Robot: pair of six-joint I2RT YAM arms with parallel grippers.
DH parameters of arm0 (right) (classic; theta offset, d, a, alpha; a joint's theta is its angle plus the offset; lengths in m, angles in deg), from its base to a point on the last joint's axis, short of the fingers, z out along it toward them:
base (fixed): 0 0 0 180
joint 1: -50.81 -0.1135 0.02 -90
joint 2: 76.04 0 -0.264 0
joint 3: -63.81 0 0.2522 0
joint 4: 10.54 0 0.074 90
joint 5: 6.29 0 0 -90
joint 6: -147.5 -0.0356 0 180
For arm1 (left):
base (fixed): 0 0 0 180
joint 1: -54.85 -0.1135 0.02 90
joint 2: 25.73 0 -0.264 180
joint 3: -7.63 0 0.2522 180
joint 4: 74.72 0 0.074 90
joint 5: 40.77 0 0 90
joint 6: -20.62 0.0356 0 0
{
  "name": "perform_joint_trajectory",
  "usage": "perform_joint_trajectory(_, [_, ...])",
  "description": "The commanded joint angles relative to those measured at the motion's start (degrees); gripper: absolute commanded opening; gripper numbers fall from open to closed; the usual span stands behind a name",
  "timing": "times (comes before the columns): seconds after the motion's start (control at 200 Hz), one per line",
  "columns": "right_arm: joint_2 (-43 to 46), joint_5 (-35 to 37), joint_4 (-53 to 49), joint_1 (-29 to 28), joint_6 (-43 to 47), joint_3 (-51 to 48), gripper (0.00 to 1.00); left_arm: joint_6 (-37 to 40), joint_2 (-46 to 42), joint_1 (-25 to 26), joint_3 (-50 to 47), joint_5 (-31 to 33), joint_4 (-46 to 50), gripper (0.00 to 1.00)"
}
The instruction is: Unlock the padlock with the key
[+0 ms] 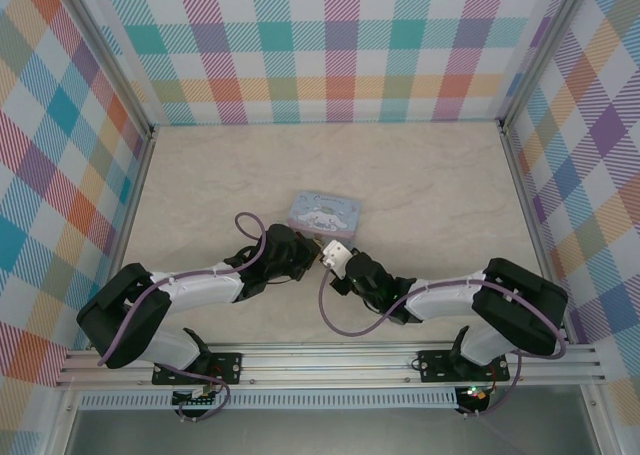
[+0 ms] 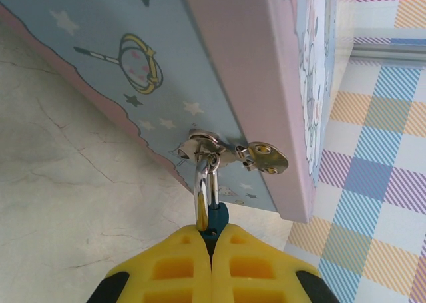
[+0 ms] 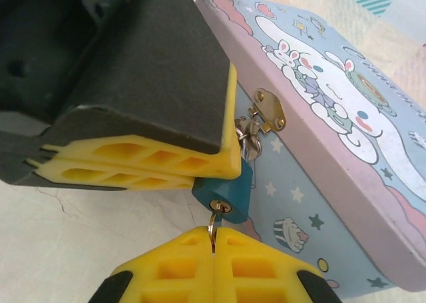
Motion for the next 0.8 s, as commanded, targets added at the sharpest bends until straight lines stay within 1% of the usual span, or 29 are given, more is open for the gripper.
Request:
perform_joint_trajectory(0.0, [2.87, -6.87, -1.92, 4.00, -11.35, 0.80, 0.00, 0.12, -0.86, 0.18, 1.17, -0.25, -0.81, 0.00])
perform_joint_trajectory(0.105, [2.41, -5.97, -2.52, 4.02, -9.96, 0.77, 0.00, 0.30, -0.61, 0.21, 1.33, -0.02, -0.70, 0.00])
perform_joint_trajectory(0.165, [2.03, -5.19, -2.71, 4.12, -9.43, 0.53, 0.00, 0.57, -0.76, 0.18, 1.52, 0.17, -0.26, 0.11])
perform_joint_trajectory(0.335, [2.01, -5.44, -3.10, 5.04, -10.36, -0.70, 0.00, 2.64, -2.66, 0.12, 1.98, 1.63, 3.07, 0.24])
perform_joint_trajectory(0.38, [2.00, -5.50, -3.36, 5.30, -10.54, -0.96, 0.00, 3.50, -3.70, 0.06, 2.15, 2.26, 4.93, 0.29])
perform_joint_trajectory(0.42, [1.94, -5.65, -3.62, 5.51, -10.65, -1.21, 0.00, 4.63, -4.38, -0.21, 2.64, 2.41, 6.72, 0.36])
perform_joint_trajectory(0.53, [1.59, -6.49, -3.53, 5.94, -11.16, -1.84, 0.00, 7.02, -6.45, -1.31, 3.41, 1.99, 11.32, 0.46])
perform_joint_trajectory(0.605, [1.37, -6.81, -3.50, 5.96, -11.40, -2.26, 0.00, 8.78, -8.30, -2.97, 3.62, 1.63, 14.14, 0.51])
perform_joint_trajectory(0.675, [1.13, -6.81, -2.96, 5.96, -11.88, -2.87, 0.00, 12.30, -10.19, -5.04, 4.90, 1.58, 18.49, 0.56])
perform_joint_trajectory(0.77, [1.12, -7.37, -2.27, 6.12, -13.03, -3.53, 0.00, 18.37, -12.31, -8.86, 7.70, 1.62, 25.25, 0.66])
perform_joint_trajectory(0.795, [1.20, -7.77, -2.27, 6.21, -13.48, -3.60, 0.00, 19.88, -12.73, -10.08, 8.22, 1.54, 26.40, 0.71])
